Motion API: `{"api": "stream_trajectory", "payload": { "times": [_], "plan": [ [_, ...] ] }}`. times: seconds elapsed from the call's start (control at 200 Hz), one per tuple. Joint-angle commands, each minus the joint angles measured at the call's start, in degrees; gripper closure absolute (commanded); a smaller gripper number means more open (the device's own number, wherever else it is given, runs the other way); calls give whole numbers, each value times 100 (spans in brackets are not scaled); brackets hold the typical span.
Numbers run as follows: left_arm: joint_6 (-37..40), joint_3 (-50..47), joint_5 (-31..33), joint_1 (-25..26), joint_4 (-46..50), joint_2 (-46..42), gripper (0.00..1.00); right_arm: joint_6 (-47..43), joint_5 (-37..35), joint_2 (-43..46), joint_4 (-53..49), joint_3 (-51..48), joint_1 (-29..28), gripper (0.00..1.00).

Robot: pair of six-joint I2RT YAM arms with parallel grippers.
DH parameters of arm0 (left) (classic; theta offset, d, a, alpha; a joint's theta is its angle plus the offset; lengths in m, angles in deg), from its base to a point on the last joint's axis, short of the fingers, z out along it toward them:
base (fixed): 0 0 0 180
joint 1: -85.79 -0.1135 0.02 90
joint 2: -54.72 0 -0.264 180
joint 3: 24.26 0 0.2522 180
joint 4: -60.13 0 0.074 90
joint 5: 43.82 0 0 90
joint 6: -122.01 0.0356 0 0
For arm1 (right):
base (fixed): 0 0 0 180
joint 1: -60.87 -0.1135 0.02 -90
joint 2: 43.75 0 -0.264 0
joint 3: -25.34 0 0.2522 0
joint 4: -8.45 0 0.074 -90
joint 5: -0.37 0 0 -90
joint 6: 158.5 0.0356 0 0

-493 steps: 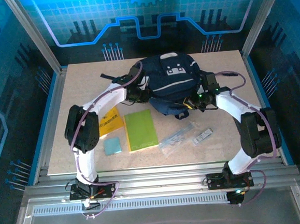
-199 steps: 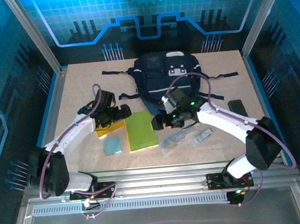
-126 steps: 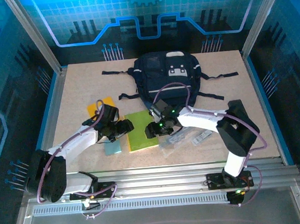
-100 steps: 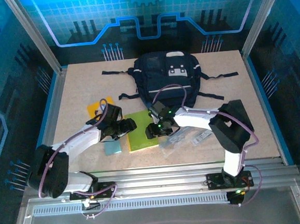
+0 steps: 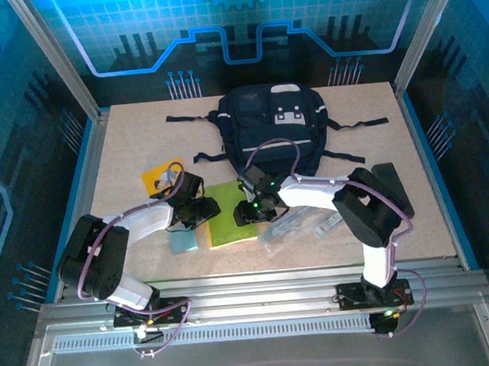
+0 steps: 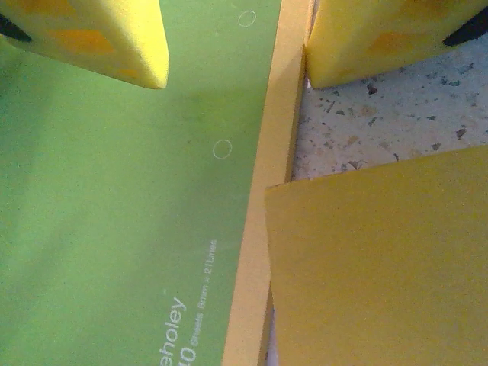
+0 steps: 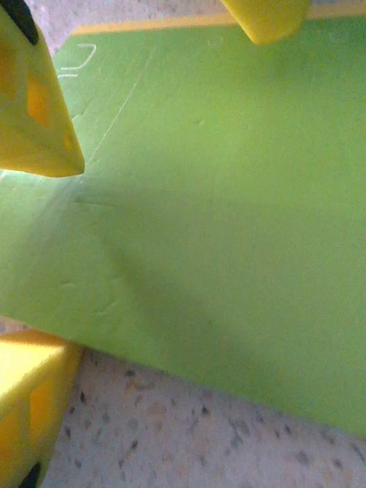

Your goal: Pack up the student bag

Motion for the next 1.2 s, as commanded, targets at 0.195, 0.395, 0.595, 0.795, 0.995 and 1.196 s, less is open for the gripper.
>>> {"api": "stream_trajectory", "payload": {
  "times": [0.195, 0.395, 0.595, 0.795, 0.995, 1.196],
  "plan": [
    [-4, -234, 69, 34, -122, 171, 48, 440, 1065, 695, 867, -170, 101, 46],
    [11, -202, 80, 30, -43, 150, 46, 563, 1133, 706, 832, -111, 142, 45],
    [16, -202, 80, 33, -9, 141, 46, 638, 1199, 700, 875, -58, 160, 41],
    [27, -198, 79, 29, 32, 149, 45, 921, 1624, 745, 1545, -153, 172, 41],
    [26, -173, 89, 31, 45, 146, 45, 940, 1751, 943, 1789, -199, 227, 40],
    [52, -132, 89, 34, 106, 134, 44, 914, 1705, 515, 1637, 10, 205, 41]
  ]
}}
